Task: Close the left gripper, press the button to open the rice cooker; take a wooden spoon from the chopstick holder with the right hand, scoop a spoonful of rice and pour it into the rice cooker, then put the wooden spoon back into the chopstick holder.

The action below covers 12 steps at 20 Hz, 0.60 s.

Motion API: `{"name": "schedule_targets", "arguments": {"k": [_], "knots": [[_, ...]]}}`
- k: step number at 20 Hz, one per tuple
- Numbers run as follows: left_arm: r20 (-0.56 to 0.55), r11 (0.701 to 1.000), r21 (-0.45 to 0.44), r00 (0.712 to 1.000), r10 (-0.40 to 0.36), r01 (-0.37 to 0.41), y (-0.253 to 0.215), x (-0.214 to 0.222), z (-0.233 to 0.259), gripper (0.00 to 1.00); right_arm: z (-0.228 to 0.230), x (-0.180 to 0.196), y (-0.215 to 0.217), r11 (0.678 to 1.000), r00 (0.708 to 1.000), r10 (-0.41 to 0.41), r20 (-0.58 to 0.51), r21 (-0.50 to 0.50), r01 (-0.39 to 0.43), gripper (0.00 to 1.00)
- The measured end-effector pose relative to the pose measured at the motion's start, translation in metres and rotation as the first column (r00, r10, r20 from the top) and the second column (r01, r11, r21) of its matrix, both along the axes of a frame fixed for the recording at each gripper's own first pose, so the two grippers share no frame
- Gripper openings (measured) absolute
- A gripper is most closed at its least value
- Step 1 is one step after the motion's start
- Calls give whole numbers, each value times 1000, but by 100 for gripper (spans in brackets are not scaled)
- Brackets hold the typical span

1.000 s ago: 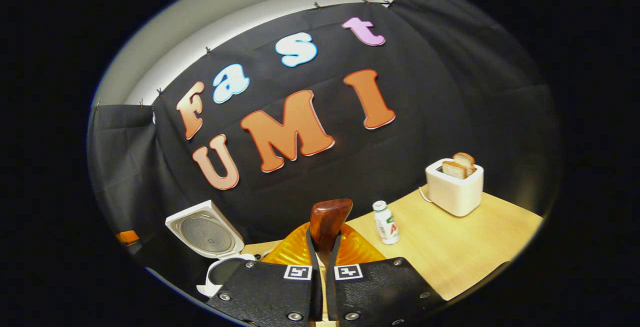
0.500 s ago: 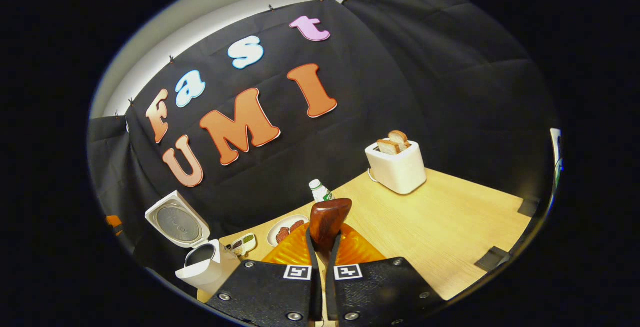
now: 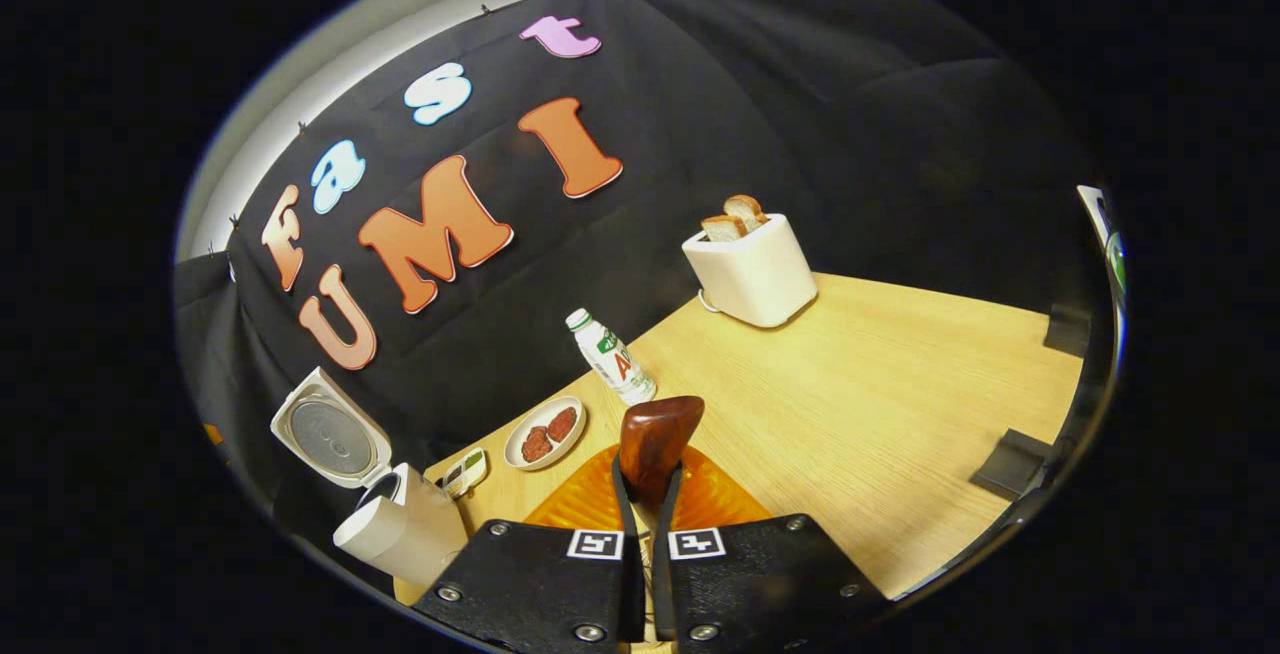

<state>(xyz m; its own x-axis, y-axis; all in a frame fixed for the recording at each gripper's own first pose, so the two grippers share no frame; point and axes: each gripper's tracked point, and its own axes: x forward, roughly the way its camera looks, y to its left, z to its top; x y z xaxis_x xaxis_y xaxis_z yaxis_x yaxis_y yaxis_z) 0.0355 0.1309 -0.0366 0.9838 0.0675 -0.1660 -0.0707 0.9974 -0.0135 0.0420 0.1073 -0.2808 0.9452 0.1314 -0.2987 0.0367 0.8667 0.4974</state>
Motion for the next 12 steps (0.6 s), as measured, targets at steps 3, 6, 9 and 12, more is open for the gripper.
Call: {"name": "schedule_targets", "arguments": {"k": [3,6,9,12], "knots": [[-7,1000,9,1000,-4,4,-2,0,-1,100,-9,1,-3,1000,1000,-17,-13,23,17,2],[-5,1000,6,1000,-8,8,-3,3,1,100,-22,-1,-2,999,998,-15,-56,29,16,9],[-8,1000,15,1000,-9,9,-4,8,0,100,-20,-6,-3,1000,997,-9,-73,23,11,20],[-19,1000,15,1000,-19,19,-10,16,-1,100,-23,-8,-19,999,994,-43,-103,-19,41,51]]}}
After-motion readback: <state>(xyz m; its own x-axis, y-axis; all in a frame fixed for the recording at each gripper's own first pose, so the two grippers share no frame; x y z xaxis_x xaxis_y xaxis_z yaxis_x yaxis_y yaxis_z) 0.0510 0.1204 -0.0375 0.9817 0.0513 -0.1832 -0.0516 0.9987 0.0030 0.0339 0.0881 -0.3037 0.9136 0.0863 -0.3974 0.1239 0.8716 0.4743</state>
